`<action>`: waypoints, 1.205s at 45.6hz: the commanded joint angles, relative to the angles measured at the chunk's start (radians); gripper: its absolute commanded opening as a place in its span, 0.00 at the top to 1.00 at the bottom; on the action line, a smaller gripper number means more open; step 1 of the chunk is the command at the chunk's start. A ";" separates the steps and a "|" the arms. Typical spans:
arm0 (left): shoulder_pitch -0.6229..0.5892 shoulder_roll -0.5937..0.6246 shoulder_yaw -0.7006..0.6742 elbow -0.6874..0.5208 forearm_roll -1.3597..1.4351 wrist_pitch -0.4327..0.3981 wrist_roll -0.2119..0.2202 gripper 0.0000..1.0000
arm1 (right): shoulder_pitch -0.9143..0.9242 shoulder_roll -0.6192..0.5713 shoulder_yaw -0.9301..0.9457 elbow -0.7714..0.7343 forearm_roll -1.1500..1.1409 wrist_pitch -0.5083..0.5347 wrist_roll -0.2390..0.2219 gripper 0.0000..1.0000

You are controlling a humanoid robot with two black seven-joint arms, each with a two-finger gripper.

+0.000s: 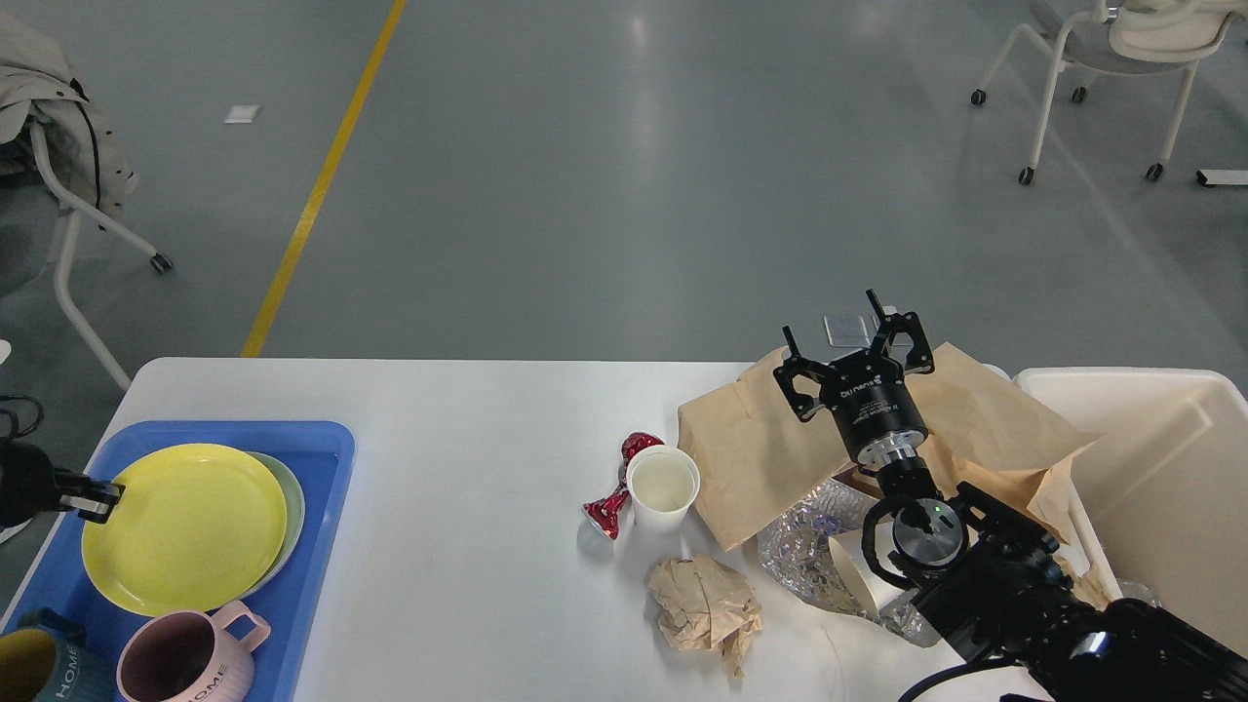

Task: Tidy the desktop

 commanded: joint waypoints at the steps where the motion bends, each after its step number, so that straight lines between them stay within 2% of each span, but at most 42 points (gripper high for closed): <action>1: 0.025 -0.022 0.000 0.021 -0.011 0.021 0.002 0.93 | 0.000 0.001 0.000 0.000 0.000 0.000 0.000 0.00; 7: 0.035 -0.027 0.000 0.021 -0.028 0.026 0.012 0.85 | 0.000 0.001 0.000 0.000 0.000 0.000 0.000 0.00; 14: 0.037 -0.028 0.000 0.021 -0.048 0.040 0.017 0.70 | 0.000 0.001 0.000 0.000 0.000 0.000 0.000 0.00; 15: 0.037 -0.028 0.000 0.021 -0.051 0.040 0.017 0.64 | 0.000 0.001 0.000 0.000 0.000 0.000 0.000 0.00; 18: 0.035 -0.025 0.000 0.021 -0.060 0.041 0.014 0.38 | 0.000 -0.001 0.000 0.000 0.000 0.000 0.000 0.00; 26: -0.018 -0.019 -0.002 0.021 -0.113 0.029 -0.003 0.21 | 0.000 -0.001 0.000 0.000 0.000 0.000 0.000 0.00; 33: -0.165 -0.002 0.001 0.021 -0.130 0.006 -0.082 0.15 | 0.000 0.001 0.000 0.000 0.000 0.000 0.000 0.00; 38: -0.318 0.050 0.000 0.021 -0.135 -0.031 -0.135 0.13 | 0.000 0.001 0.000 0.000 0.000 0.000 0.000 0.00; 40: -0.406 0.051 -0.003 0.021 -0.141 -0.066 -0.152 0.13 | 0.000 0.001 0.000 0.000 0.000 0.000 0.000 0.00; 43: -0.547 0.053 -0.016 0.021 -0.182 -0.188 -0.159 0.13 | 0.000 0.001 0.000 0.000 0.000 0.000 0.000 0.00; 47: -0.681 0.039 -0.037 0.021 -0.354 -0.455 -0.147 0.13 | 0.000 -0.001 0.000 0.000 0.000 0.000 0.000 0.00; 52: -0.699 0.001 -0.115 0.021 -0.739 -0.751 -0.106 0.13 | 0.000 0.001 0.000 0.000 -0.002 0.000 0.000 0.00; 55: -0.679 -0.002 -0.163 0.017 -0.981 -0.755 -0.067 0.13 | 0.000 0.001 0.000 0.000 -0.002 0.000 0.000 0.00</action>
